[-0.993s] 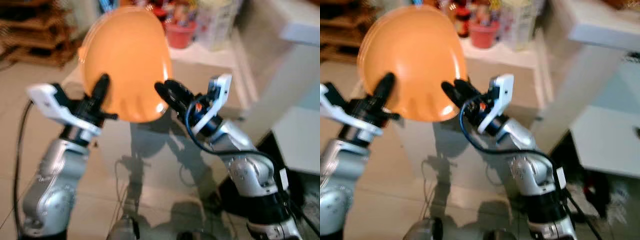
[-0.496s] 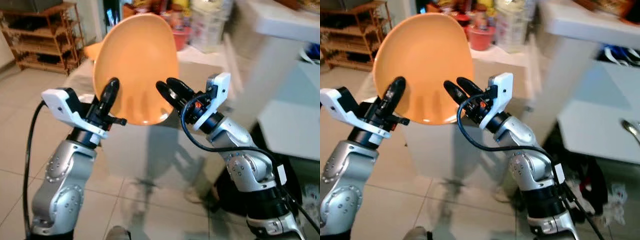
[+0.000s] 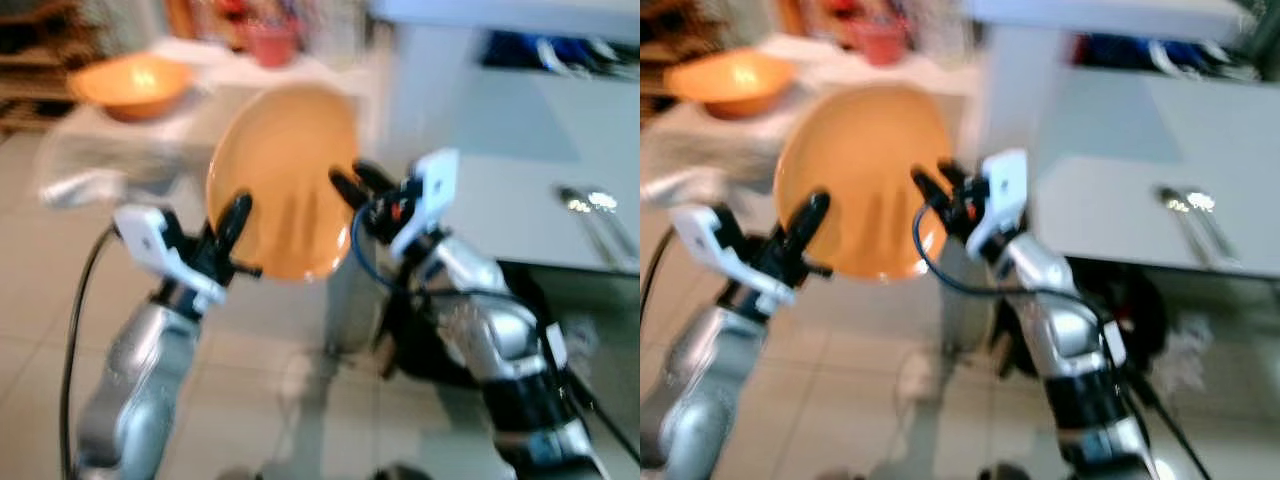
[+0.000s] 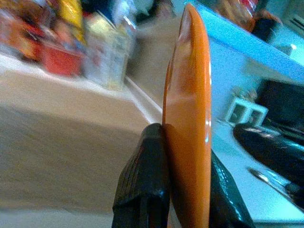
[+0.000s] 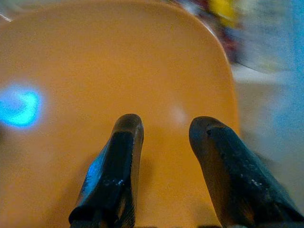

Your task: Setting the table

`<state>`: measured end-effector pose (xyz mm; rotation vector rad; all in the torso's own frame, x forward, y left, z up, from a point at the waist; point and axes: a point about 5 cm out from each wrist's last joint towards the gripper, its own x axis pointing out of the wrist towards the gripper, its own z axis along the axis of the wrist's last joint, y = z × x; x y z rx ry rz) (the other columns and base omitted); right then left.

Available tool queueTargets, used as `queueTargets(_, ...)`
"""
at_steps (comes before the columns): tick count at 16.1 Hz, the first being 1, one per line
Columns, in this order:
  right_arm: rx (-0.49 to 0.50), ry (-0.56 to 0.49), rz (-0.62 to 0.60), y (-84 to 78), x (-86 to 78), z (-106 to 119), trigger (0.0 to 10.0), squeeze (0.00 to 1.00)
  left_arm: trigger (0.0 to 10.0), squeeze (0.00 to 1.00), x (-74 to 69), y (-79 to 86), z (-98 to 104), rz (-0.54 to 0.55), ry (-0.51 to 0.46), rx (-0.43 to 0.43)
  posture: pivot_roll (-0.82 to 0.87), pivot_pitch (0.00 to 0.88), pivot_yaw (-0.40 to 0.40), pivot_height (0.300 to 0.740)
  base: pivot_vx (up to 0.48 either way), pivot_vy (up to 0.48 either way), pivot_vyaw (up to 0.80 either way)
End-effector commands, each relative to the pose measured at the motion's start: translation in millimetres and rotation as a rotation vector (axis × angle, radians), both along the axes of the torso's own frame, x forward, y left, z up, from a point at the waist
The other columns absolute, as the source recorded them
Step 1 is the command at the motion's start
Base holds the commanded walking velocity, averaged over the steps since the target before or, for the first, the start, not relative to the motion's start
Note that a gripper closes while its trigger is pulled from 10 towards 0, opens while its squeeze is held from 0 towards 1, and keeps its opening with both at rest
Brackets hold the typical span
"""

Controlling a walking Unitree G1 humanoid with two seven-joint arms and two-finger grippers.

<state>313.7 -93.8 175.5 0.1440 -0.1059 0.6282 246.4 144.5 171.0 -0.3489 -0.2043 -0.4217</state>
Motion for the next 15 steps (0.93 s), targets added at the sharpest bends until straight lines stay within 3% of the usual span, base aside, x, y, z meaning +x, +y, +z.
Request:
queueTargets(1, -0.009, -0.013, -0.029, -0.6, 0.9, 0, 10.0, 0.0, 10.0, 0.0, -2.4, -3.3, 6, -0.031, -0.041, 0.026, -0.09, 0.096, 0.016, 0.74, 0.0, -0.465, 0.0)
queueTargets(8, -0.018, -0.032, -0.22, -18.5, 7.2, 0, 10.0, 0.0, 10.0, 0.0, -3.4, -11.4, 2, -0.07, -0.037, 0.049, -0.1, 0.124, 0.027, 0.74, 0.0, -0.468, 0.0)
queueTargets(15, -0.049, -0.035, -0.287, -24.8, 10.2, -2, 10.0, 0.0, 10.0, 0.0, 2.2, -19.4, 3, -0.09, -0.043, 0.047, -0.11, 0.122, 0.019, 0.74, 0.0, -0.467, 0.0)
